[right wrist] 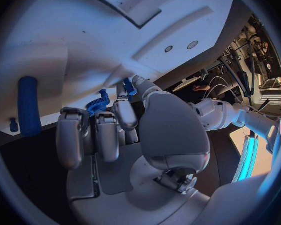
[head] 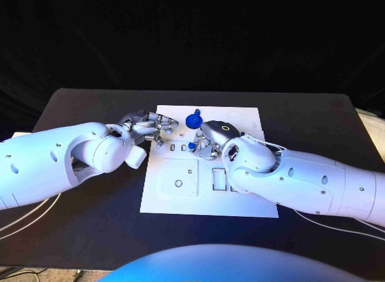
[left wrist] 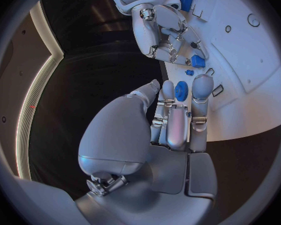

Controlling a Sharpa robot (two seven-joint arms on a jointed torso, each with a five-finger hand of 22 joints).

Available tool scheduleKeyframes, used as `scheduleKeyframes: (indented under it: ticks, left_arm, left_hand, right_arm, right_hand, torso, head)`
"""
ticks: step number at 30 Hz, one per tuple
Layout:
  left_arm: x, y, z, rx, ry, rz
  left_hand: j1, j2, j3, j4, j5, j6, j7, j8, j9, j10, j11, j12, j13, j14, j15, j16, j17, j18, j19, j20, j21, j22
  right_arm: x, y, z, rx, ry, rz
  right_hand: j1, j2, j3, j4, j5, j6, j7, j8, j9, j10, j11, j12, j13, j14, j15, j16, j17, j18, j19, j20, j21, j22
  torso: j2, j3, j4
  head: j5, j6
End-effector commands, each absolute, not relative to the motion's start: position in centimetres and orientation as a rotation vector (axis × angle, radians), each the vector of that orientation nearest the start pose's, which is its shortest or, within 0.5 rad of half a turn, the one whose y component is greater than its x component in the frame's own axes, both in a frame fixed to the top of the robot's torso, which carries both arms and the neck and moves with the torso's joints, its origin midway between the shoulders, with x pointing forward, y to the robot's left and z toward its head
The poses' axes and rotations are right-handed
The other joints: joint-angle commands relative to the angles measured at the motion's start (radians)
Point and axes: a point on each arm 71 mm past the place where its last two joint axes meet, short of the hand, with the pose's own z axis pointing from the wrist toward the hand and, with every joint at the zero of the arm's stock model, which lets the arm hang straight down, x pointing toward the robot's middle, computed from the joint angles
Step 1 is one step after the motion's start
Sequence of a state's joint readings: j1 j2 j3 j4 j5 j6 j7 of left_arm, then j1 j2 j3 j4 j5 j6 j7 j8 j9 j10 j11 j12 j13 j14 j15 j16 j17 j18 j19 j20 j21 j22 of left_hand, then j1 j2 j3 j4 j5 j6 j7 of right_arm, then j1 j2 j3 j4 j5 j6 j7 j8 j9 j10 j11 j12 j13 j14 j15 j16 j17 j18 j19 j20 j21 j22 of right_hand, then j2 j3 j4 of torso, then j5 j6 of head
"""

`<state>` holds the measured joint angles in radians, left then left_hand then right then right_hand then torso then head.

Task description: Assemble the parts on the task board

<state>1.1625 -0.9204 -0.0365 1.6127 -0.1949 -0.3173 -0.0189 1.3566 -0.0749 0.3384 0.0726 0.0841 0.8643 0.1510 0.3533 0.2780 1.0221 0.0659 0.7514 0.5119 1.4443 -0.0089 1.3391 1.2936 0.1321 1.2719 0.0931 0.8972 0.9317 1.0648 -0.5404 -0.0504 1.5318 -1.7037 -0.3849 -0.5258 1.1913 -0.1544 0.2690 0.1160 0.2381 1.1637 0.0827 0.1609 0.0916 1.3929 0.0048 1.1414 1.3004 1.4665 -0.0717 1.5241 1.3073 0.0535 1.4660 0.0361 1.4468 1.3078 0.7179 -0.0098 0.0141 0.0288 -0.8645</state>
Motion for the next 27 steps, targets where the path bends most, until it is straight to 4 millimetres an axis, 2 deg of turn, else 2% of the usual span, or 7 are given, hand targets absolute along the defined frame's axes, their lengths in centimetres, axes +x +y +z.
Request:
scheduleKeyframes:
  ticks: [1,27]
  left_arm:
    - [46.06,21.83,-21.14,-1.150,1.837,-1.235]
    - [46.09,21.83,-21.15,-1.150,1.837,-1.235]
  left_hand:
    - [0.010,0.000,0.000,-0.009,-0.002,0.007,-0.001,-0.003,-0.001,-0.006,-0.002,0.003,-0.001,-0.007,0.000,0.003,-0.001,0.019,-0.004,0.003,-0.005,0.000]
    - [0.010,0.000,-0.001,-0.009,-0.002,0.008,-0.001,-0.004,-0.003,-0.007,-0.002,0.003,-0.003,-0.007,0.001,0.004,-0.001,0.019,-0.005,0.003,-0.007,-0.002]
  right_arm:
    - [44.13,-6.36,-23.69,-0.166,1.699,0.539]
    - [43.68,-6.45,-23.70,-0.191,1.722,0.538]
  right_hand:
    - [-0.001,-0.007,-0.007,0.003,-0.006,-0.005,0.002,-0.006,-0.002,-0.005,0.001,-0.003,0.001,0.091,0.009,-0.005,0.205,-0.004,0.005,0.007,-0.004,0.041]
    - [0.004,-0.015,-0.016,0.007,-0.011,-0.007,0.002,-0.006,-0.003,-0.006,0.001,-0.003,0.001,0.091,0.009,-0.006,0.204,-0.004,0.005,0.008,-0.005,0.040]
  torso:
    - [0.000,0.0006,0.0000]
    - [0.000,0.0001,-0.0001]
  head:
    - [0.000,0.000]
    - [0.000,-0.004]
